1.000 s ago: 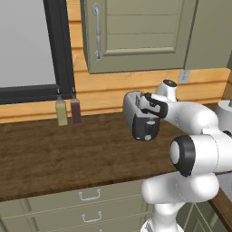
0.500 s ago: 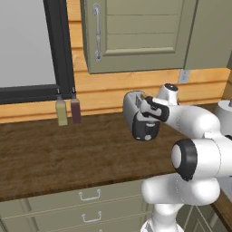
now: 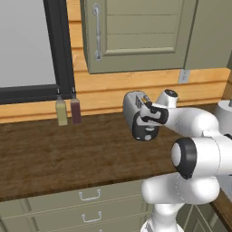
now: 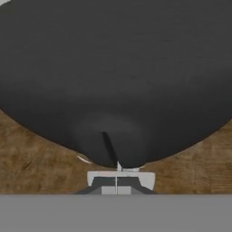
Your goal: Start the toaster. Once the lever pops up, take the bread to the plate on the dining counter.
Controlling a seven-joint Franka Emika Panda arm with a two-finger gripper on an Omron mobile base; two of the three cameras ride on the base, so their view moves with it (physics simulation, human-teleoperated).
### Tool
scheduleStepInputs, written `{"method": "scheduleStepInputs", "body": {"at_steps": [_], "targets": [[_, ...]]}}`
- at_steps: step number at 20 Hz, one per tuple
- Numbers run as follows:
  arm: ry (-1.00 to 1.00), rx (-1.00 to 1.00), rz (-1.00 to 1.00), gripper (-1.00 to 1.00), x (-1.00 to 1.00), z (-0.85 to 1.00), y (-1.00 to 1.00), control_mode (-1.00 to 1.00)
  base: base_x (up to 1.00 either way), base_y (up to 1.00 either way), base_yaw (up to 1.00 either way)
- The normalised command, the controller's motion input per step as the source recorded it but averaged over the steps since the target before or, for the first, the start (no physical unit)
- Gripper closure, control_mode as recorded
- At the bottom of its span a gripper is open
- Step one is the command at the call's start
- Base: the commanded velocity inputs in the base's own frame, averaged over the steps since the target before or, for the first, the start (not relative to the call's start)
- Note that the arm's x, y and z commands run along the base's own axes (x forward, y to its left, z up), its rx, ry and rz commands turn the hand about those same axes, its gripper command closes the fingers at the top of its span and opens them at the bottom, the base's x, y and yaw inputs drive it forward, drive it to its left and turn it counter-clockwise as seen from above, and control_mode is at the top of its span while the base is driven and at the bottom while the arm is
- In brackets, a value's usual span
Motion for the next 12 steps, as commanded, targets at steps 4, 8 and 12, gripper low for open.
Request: {"method": "scheduleStepInputs", "body": {"at_steps": [4,8,12], "targets": [[0.0,0.02,0.0,1.0,0.0,-0.51,0.0,-1.0,0.0,0.0,0.0],[0.0,0.03,0.0,1.0,0.0,-0.56,0.02,-1.0,0.0,0.0,0.0],[0.0,0.05,0.0,1.0,0.0,-0.54,0.02,-1.0,0.0,0.0,0.0]]}}
